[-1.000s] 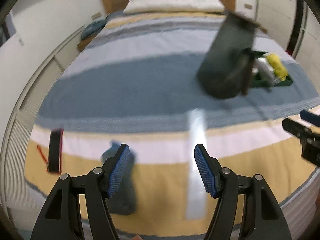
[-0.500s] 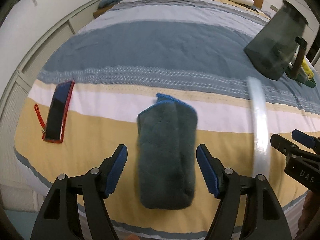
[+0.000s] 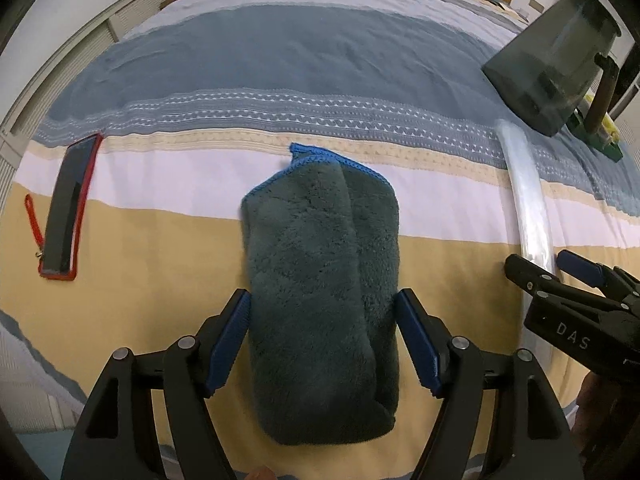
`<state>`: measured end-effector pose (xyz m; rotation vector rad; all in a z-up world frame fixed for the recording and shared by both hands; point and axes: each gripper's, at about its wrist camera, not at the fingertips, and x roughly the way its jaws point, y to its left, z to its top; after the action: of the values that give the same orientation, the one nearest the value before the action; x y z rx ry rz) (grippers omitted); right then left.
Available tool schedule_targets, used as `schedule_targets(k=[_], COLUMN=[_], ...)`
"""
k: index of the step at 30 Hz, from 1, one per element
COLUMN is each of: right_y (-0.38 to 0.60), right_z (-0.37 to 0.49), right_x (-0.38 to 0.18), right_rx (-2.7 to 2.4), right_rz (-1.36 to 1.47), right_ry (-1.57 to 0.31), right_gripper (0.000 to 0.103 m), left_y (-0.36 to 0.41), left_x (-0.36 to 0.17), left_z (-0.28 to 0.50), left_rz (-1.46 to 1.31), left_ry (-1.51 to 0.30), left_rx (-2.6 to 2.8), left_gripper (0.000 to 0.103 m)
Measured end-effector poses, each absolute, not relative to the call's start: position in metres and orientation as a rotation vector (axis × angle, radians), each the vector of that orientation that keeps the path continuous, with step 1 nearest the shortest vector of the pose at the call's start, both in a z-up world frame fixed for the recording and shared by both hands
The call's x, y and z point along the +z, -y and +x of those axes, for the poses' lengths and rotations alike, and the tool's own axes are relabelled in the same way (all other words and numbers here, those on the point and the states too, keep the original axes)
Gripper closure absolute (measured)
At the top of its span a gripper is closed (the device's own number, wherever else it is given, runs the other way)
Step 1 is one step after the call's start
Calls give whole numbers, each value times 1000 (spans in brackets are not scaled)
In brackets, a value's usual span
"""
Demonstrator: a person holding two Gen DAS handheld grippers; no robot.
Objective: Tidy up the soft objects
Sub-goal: 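Lower the left gripper over the dark grey towel while the right gripper straddles the plastic tube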
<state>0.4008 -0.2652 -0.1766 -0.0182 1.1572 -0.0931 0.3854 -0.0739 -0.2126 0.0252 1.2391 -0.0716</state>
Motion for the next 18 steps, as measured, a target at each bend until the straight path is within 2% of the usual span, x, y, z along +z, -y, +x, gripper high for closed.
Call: schedule_targets(k=[2,18], right_y=[263,259], right_z=[403,417], right_x=[-180,-198], right_rx=[-97,-126], right_rz=[-25,-23], right_ry=[-1157,-1155], right_gripper=[28,21], left_y=[74,70], left_x=[-216,-239], left_z=[387,393], left_rz=[32,50], left_ry=[-1243,-1259], left_rx=[-72,-51], left_gripper=[32,31])
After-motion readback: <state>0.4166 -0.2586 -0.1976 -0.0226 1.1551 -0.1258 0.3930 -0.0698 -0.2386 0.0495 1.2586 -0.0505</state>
